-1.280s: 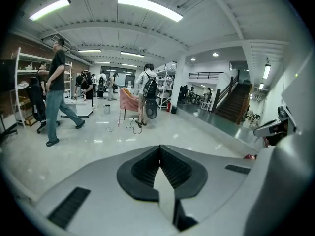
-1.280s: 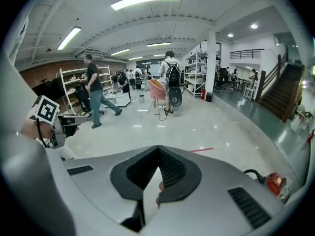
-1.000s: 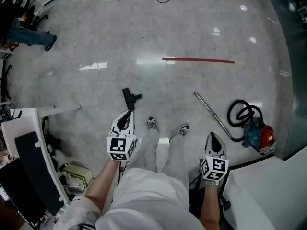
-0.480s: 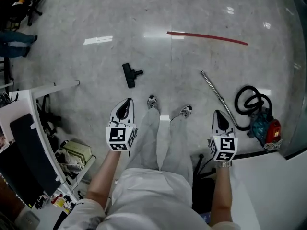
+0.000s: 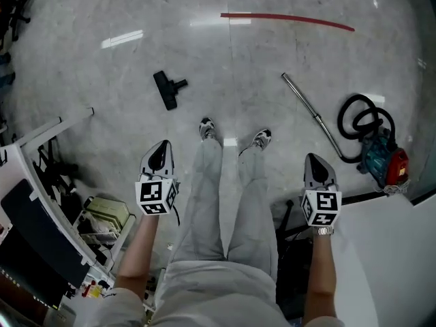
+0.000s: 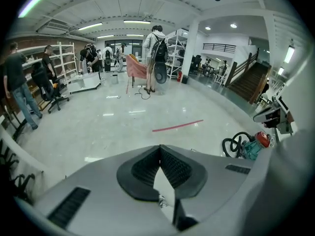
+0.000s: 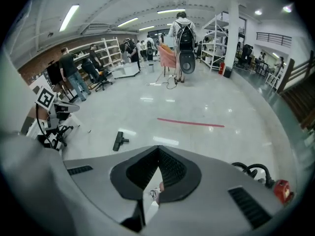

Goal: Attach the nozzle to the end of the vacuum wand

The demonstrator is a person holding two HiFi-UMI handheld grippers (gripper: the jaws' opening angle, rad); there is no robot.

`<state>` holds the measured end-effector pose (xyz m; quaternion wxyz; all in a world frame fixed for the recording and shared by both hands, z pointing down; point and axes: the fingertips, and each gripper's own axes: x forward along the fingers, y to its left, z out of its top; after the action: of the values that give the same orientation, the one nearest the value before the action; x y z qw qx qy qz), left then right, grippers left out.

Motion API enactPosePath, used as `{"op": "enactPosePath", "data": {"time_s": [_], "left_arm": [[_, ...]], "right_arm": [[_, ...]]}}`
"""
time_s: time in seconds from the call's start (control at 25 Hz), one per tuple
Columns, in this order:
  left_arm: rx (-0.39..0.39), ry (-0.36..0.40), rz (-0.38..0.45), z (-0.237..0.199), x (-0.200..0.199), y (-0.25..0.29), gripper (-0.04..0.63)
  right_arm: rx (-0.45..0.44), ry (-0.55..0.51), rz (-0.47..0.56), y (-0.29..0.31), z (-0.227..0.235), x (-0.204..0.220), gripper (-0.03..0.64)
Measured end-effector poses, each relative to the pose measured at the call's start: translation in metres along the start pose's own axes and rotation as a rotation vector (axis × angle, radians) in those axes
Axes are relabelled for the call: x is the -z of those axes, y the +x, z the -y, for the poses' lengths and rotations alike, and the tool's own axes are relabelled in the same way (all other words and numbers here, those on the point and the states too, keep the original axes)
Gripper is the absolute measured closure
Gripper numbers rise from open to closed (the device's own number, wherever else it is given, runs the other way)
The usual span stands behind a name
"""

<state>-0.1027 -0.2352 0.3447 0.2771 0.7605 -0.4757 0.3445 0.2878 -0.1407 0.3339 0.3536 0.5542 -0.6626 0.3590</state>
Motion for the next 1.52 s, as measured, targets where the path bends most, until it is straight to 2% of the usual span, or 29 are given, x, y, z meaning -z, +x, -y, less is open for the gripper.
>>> {"op": "enactPosePath", "data": {"time_s": [0.16, 0.36, 0.52, 0.72, 0.88, 0.96, 1.04, 1.16, 1.24, 1.4, 1.52], "left_arm": [[0.022, 0.022, -0.045, -0.006, 0.035, 0.044, 0.584], [0.041, 0.043, -0.112, -0.018, 0.092, 0.071, 0.584], [0.048, 0.032, -0.148, -0.023, 0.125, 0.090, 0.584], [0.068, 0.045, -0.163, -0.028, 0.141, 0.117, 0.584], [0.095, 0.050, -0.131, -0.036, 0.142, 0.141, 0.584], [0.083, 0.052, -0.115, -0.043, 0.141, 0.155, 0.584], [0.072, 0.086, -0.106, -0.048, 0.141, 0.169, 0.584], [0.084, 0.174, -0.098, -0.051, 0.146, 0.189, 0.584], [0.090, 0.213, -0.088, -0.054, 0.150, 0.204, 0.584], [0.090, 0.235, -0.076, -0.064, 0.173, 0.239, 0.584], [0.095, 0.263, -0.100, -0.074, 0.199, 0.277, 0.584]], "right_arm": [[-0.028, -0.045, -0.078, 0.041, 0.004, 0.046, 0.614], [-0.096, -0.119, -0.086, 0.081, -0.013, 0.071, 0.614], [-0.100, -0.123, -0.130, 0.108, -0.014, 0.099, 0.614], [-0.085, -0.171, -0.186, 0.135, -0.011, 0.123, 0.614], [-0.063, -0.191, -0.192, 0.157, 0.001, 0.128, 0.614], [-0.064, -0.219, -0.197, 0.172, 0.006, 0.130, 0.614], [-0.070, -0.263, -0.202, 0.187, 0.011, 0.130, 0.614], [-0.079, -0.310, -0.199, 0.208, 0.021, 0.130, 0.614], [-0.082, -0.305, -0.186, 0.225, 0.030, 0.131, 0.614], [-0.081, -0.273, -0.180, 0.263, 0.050, 0.147, 0.614], [-0.053, -0.173, -0.211, 0.301, 0.068, 0.174, 0.614]]}}
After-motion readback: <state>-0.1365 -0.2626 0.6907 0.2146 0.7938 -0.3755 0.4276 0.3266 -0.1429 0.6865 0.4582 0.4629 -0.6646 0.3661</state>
